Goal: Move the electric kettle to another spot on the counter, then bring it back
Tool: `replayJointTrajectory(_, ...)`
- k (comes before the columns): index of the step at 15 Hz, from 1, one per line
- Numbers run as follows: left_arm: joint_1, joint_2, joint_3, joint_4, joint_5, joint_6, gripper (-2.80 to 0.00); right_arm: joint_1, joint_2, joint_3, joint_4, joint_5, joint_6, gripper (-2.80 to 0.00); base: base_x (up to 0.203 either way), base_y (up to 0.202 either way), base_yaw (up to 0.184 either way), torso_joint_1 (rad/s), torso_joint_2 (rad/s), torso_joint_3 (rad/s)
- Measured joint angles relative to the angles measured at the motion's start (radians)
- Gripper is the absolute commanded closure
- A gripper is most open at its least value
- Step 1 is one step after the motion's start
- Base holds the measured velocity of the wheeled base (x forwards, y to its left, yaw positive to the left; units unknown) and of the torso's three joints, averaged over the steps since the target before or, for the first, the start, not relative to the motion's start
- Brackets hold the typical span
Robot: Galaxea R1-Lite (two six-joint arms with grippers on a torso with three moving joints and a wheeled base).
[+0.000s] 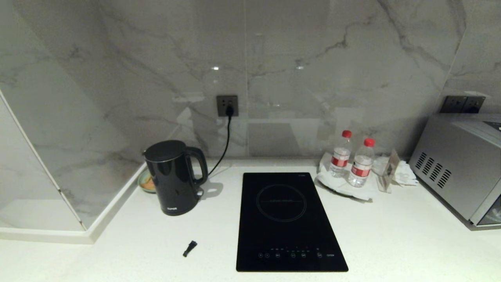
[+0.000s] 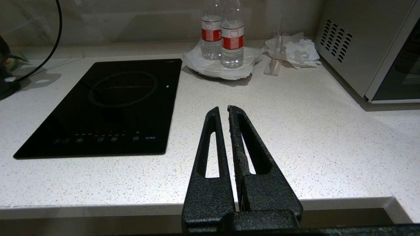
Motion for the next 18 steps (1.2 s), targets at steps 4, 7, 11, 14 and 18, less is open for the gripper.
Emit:
replayJointTrajectory(4,0.0,0.0,0.0,0.0,0.0,-0.005,0.0,0.0,0.0,0.0,0.0,0.0,0.0,0.0,0.0,0.0,0.0,0.0,0.0,0.0)
replayJointTrajectory(7,0.0,0.0,0.0,0.0,0.0,-0.003,0.0,0.0,0.0,0.0,0.0,0.0,0.0,0.0,0.0,0.0,0.0,0.0,0.0,0.0)
replayJointTrajectory(11,0.0,0.0,0.0,0.001,-0.001,-0.001,0.0,0.0,0.0,0.0,0.0,0.001,0.0,0.0,0.119,0.0,0.001,0.006,0.0,-0.006)
replayJointTrajectory(14,0.0,0.0,0.0,0.001,-0.001,-0.001,0.0,0.0,0.0,0.0,0.0,0.0,0.0,0.0,0.018,0.0,-0.005,0.005,0.01,0.003)
replayJointTrajectory(18,0.0,0.0,0.0,0.0,-0.001,0.001,0.0,0.0,0.0,0.0,0.0,0.0,0.0,0.0,0.0,0.0,0.0,-0.007,0.0,0.002)
